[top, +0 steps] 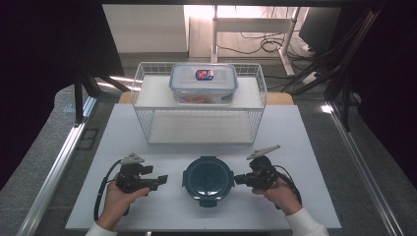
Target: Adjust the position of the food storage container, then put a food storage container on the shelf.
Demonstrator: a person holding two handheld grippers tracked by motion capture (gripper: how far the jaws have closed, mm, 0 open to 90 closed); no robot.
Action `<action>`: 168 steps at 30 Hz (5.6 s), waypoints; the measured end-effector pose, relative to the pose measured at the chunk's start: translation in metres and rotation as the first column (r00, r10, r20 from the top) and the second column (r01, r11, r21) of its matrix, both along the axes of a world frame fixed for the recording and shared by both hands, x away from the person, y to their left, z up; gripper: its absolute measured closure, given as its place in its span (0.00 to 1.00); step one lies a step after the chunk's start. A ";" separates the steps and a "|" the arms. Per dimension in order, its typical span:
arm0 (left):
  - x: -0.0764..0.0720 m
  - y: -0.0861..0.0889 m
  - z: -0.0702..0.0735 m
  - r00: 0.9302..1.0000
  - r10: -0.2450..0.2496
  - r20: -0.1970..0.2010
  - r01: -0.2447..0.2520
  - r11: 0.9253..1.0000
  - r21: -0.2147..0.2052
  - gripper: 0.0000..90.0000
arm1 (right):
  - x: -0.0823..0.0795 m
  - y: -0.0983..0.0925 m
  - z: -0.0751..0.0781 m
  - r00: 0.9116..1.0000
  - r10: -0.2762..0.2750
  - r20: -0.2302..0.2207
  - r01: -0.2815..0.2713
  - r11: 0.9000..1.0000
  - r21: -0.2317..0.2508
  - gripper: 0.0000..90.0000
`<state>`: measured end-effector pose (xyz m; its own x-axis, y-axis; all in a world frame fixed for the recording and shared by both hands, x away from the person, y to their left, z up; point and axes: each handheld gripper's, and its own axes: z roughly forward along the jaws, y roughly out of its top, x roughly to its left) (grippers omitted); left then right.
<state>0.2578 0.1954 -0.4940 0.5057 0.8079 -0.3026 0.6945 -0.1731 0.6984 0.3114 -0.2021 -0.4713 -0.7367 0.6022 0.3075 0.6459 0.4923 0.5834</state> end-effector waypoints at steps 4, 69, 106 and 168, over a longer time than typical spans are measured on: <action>-0.001 0.002 0.001 1.000 0.005 0.005 -0.005 1.000 -0.009 0.29 | -0.002 -0.016 0.004 0.998 -0.061 0.026 0.060 0.997 0.043 0.99; 0.011 -0.049 0.003 0.981 -0.030 -0.193 -0.017 0.970 -0.241 0.10 | -0.012 -0.005 -0.012 0.986 -0.165 -0.036 0.168 0.962 0.214 0.14; 0.018 -0.065 -0.021 0.927 -0.127 -0.353 -0.020 0.923 -0.384 0.37 | -0.006 0.013 -0.035 0.922 -0.187 -0.341 0.292 0.912 0.290 0.36; 0.006 -0.056 0.064 0.989 -0.118 -0.090 0.084 0.946 -0.314 0.46 | -0.021 0.022 0.047 0.986 -0.167 -0.025 0.166 0.931 0.326 0.42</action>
